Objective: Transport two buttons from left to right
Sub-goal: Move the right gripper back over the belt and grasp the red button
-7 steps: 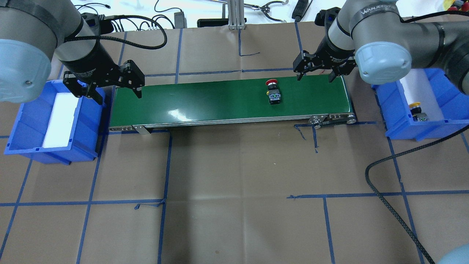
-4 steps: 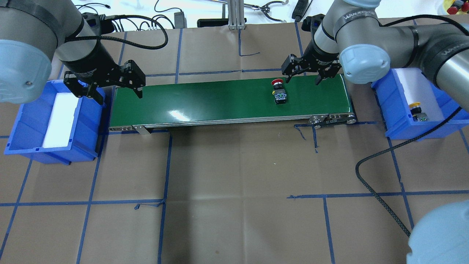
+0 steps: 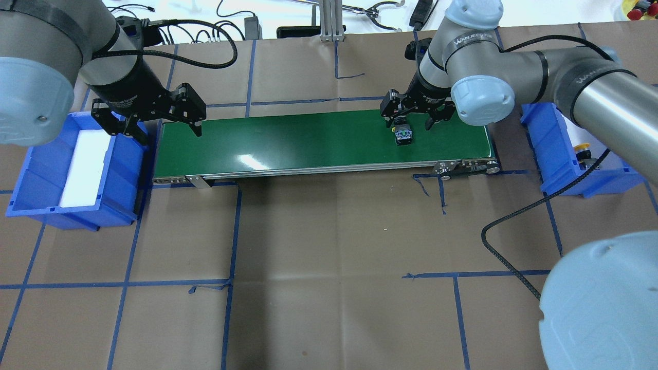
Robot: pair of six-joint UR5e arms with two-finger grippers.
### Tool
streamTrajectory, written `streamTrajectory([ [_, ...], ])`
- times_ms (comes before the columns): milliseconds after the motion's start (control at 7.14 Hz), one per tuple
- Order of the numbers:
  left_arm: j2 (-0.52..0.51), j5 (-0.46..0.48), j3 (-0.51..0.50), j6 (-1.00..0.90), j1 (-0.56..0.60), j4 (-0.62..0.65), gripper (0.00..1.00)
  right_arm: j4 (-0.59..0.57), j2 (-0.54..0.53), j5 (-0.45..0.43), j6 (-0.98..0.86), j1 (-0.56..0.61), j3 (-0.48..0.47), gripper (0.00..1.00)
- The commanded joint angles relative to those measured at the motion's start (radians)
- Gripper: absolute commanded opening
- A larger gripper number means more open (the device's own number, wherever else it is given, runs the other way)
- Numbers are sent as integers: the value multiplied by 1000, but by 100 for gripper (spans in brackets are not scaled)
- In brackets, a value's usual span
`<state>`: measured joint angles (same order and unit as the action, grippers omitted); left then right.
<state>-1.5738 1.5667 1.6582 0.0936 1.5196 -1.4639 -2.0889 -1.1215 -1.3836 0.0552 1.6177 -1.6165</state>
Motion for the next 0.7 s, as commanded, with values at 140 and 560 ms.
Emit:
streamTrajectory([
  [140,-3,1,0,0,10,2,100,7,20,-25,-18,1,-2,46],
  [560,-3,3,0,0,11,2,100,19,-10,-205,-110,-1,25,6],
])
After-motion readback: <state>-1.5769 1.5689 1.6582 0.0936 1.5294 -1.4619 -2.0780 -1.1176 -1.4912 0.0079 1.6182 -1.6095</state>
